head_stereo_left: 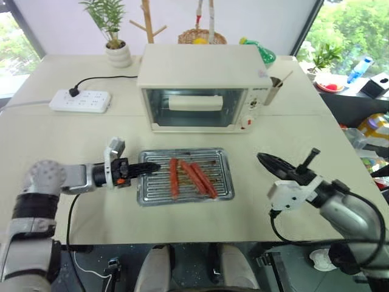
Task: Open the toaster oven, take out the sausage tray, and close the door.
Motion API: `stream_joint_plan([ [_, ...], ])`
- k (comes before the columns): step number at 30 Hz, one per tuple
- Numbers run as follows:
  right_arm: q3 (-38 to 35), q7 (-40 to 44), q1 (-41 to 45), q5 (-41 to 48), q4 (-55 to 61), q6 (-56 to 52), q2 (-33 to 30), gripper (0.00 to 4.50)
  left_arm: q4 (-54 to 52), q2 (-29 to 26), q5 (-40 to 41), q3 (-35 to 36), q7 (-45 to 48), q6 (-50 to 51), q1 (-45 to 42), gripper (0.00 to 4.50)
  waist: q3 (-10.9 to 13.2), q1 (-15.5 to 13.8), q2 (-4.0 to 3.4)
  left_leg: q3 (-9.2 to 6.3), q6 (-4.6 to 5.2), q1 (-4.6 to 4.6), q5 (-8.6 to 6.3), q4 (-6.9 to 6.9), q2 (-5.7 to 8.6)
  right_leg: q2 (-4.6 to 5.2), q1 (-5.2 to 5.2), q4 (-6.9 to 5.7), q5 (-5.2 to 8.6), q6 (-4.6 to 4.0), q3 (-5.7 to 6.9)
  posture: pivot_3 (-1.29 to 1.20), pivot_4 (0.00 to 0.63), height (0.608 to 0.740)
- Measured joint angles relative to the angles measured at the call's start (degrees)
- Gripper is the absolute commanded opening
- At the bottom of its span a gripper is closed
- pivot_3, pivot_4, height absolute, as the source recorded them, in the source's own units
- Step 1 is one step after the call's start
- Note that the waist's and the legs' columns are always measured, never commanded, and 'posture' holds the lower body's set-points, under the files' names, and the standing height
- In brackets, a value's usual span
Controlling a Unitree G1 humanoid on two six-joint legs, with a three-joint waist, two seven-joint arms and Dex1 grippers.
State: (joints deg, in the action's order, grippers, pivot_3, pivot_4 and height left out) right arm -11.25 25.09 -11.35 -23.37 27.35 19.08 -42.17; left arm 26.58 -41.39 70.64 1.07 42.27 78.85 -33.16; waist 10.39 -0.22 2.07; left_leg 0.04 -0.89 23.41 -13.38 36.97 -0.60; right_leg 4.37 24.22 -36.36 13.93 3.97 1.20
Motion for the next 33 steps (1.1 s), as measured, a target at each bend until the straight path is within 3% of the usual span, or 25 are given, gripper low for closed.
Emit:
stream_joint_plan([
  [1,-1.0,-0.1,-1.1,-0.4,0.8,-0.7,0.6,0.07,1.5,0.7,-2.3,-0.8,1.6,-0.5,-1.2,0.0,0.0,0.1,0.0,0.01,0.0,0.0,0.0,0.01,-0.01,0.0,0.01,0.0,0.0,0.0,0.0,0.0,0.15,0.74],
  [4,-1.7,-0.7,-2.1,-1.5,1.7,-2.3,1.9,0.0,2.8,2.0,-7.1,-2.8,6.6,-0.9,-2.3,1.12,0.0,0.3,0.0,-0.02,0.0,0.0,0.0,0.01,-0.06,0.0,0.0,0.0,0.0,0.0,0.0,0.0,0.15,0.74],
  [10,-1.6,-1.1,-2.8,-3.3,2.9,-3.5,3.6,0.0,4.0,3.5,-14.3,-4.8,13.3,-2.8,-3.3,4.22,0.0,-0.1,0.0,-0.06,0.0,0.01,0.0,0.0,-0.09,0.0,0.0,0.01,0.01,-0.01,0.01,0.0,0.15,0.74],
  [11,-1.6,-1.1,-2.9,-3.3,2.9,-3.5,3.6,0.0,4.1,3.4,-14.9,-4.5,14.1,-3.3,-3.6,4.47,0.0,-0.3,-0.02,-0.1,0.0,0.0,0.0,0.01,-0.14,0.01,0.0,0.01,0.0,-0.01,0.01,0.0,0.15,0.74],
  [18,-1.4,2.2,-3.4,3.1,2.6,-4.5,3.4,0.0,2.1,-1.7,-21.2,0.6,14.9,-11.9,-0.4,4.47,-0.1,0.5,-0.13,-0.25,0.0,-0.08,0.0,-0.02,-0.33,0.07,-0.04,0.0,-0.01,-0.03,0.0,0.0,0.15,0.74],
  [25,-3.8,15.9,-3.7,32.2,10.2,-24.0,-0.1,0.0,-13.8,-14.2,-27.7,7.8,20.3,-26.1,14.9,4.47,0.0,0.5,-0.26,-0.28,-0.01,-0.06,-0.01,-0.25,-0.36,0.31,0.06,0.07,0.0,-0.06,-0.09,0.0,0.15,0.74],
  [30,-7.6,21.1,-0.1,51.9,12.2,-40.4,-5.0,0.0,-23.3,-17.6,-28.1,13.6,24.4,-31.8,19.6,4.47,0.2,-0.6,-0.46,-0.11,-0.14,0.02,-0.09,-0.23,-0.36,0.76,0.11,0.42,-0.03,-0.13,0.24,0.0,0.15,0.74],
  [33,-7.9,24.1,0.9,59.0,12.2,-46.8,-8.1,0.0,-27.2,-18.1,-28.2,14.6,25.7,-33.9,20.1,4.47,0.3,-0.7,-0.63,-0.04,-0.14,0.15,-0.09,-0.28,-0.34,0.91,0.03,0.62,-0.03,-0.13,0.42,0.0,0.15,0.74],
])
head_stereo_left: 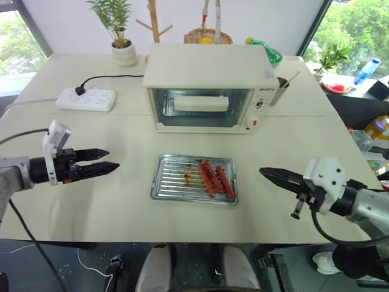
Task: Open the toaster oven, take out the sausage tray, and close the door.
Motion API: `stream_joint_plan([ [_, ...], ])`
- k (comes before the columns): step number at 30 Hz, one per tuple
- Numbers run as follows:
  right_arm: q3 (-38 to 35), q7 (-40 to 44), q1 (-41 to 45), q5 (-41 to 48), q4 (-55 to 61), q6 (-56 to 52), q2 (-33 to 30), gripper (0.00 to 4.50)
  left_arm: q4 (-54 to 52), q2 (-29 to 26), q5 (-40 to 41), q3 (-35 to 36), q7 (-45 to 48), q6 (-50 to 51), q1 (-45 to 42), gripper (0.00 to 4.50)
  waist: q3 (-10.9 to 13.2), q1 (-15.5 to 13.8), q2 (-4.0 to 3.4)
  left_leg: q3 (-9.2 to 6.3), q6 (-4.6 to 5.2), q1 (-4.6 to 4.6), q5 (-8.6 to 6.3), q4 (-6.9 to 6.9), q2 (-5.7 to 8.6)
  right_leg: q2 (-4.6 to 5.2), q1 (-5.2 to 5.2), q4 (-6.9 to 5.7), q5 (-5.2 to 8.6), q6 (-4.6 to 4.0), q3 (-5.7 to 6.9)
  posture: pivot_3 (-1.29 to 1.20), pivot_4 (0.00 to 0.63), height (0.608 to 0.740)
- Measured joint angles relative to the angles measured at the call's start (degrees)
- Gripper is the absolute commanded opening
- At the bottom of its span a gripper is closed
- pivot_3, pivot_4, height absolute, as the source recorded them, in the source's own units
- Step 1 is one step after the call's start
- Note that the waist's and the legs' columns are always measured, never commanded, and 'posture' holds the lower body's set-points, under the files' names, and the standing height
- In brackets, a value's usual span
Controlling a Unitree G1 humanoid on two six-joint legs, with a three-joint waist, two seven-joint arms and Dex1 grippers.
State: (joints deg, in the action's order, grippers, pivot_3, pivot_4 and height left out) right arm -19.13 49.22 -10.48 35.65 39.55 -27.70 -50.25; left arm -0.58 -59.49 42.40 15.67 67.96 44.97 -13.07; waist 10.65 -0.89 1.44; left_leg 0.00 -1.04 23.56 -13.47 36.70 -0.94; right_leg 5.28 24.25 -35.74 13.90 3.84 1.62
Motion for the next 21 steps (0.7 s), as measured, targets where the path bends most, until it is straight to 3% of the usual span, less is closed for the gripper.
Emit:
stream_joint_plan([
  [4,0.1,3.3,2.7,5.0,-2.0,-4.9,-2.8,0.0,-4.7,-0.2,0.9,1.7,0.7,-0.5,-0.8,4.47,0.0,0.2,0.0,0.12,0.1,0.36,0.06,-0.03,0.06,0.05,0.08,0.12,-0.02,0.03,0.07,0.0,0.15,0.74],
  [21,-0.3,7.2,7.6,6.8,-7.2,-7.9,-4.6,0.0,-11.1,-3.1,3.5,6.9,1.9,2.1,1.7,4.47,0.0,0.2,0.0,0.26,0.15,0.42,0.06,0.39,-0.02,-0.46,0.15,-0.25,-0.05,0.21,0.17,0.0,0.15,0.74],
])
